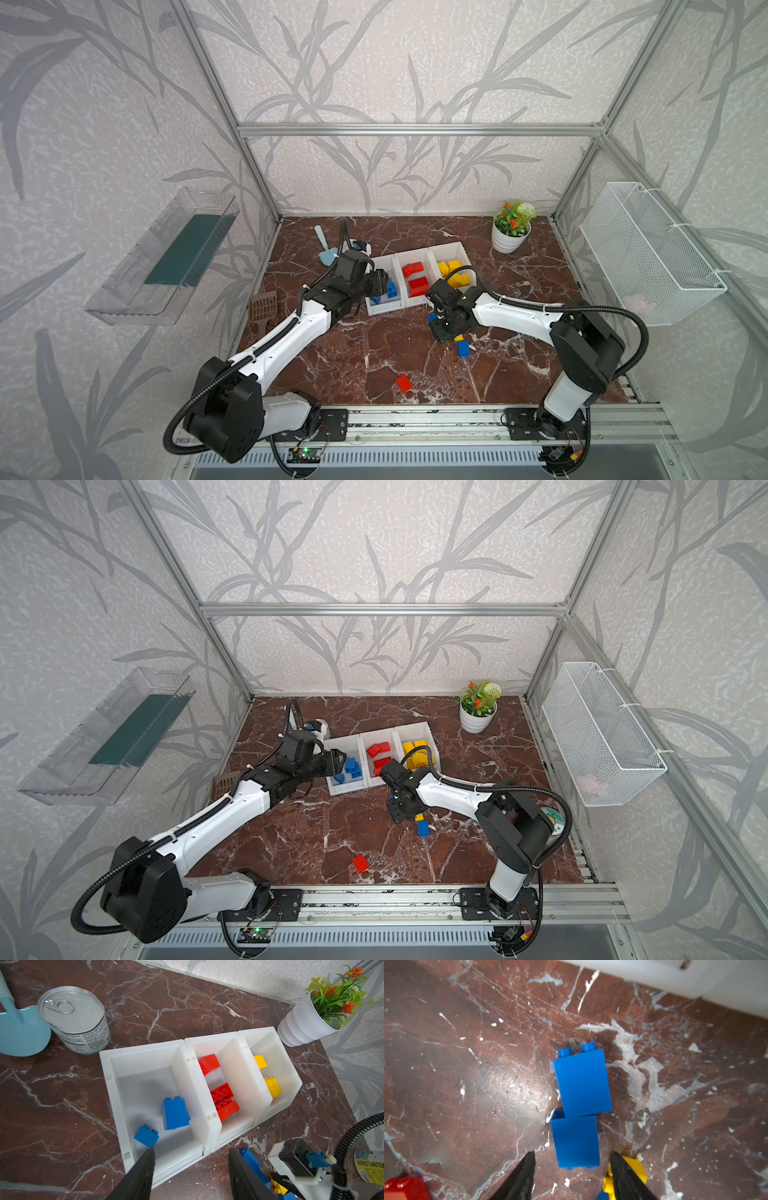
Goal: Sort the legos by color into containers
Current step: 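Lower the right gripper onto a blue brick and grasp it while the left gripper withdraws, then carry the blue brick with the right gripper into the nearest compartment, release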
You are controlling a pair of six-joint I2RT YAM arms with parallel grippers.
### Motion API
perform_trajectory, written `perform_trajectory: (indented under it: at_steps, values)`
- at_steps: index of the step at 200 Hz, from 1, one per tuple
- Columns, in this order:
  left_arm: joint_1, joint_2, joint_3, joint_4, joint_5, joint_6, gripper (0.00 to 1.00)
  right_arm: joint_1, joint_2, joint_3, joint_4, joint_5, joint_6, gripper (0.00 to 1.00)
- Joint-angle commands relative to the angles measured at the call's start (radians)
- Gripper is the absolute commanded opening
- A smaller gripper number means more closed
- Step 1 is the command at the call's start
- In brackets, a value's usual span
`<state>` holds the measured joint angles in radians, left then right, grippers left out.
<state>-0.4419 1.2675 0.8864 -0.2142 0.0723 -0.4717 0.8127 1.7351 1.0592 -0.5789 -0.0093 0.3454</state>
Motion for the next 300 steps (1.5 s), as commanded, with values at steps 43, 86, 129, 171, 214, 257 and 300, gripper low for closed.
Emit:
perform_trajectory:
  at_steps: [43, 86, 129, 171, 214, 257, 300]
  values:
    - [0.014, -0.075, -0.034, -0.011, -0.033, -0.013, 0.59, 0.006, 0.067, 0.053, 0.013, 0.000, -0.022, 0.54]
    - [0.020, -0.091, -0.040, -0.022, -0.042, -0.014, 0.59, 0.008, 0.086, 0.062, 0.010, 0.015, -0.021, 0.43]
    - [0.024, -0.094, -0.037, -0.025, -0.031, -0.011, 0.60, 0.023, 0.087, 0.054, 0.005, 0.020, -0.021, 0.34]
    - [0.028, -0.116, -0.050, -0.039, -0.046, -0.013, 0.60, 0.045, 0.045, 0.084, -0.035, 0.020, -0.034, 0.31]
    - [0.039, -0.155, -0.072, -0.072, -0.049, -0.011, 0.60, 0.046, 0.006, 0.250, -0.077, 0.009, -0.102, 0.31]
    - [0.047, -0.231, -0.119, -0.091, -0.066, -0.031, 0.60, 0.028, 0.146, 0.574, -0.110, 0.022, -0.229, 0.31]
    - [0.049, -0.291, -0.138, -0.141, -0.072, -0.044, 0.60, -0.001, 0.385, 0.946, -0.162, -0.022, -0.272, 0.32]
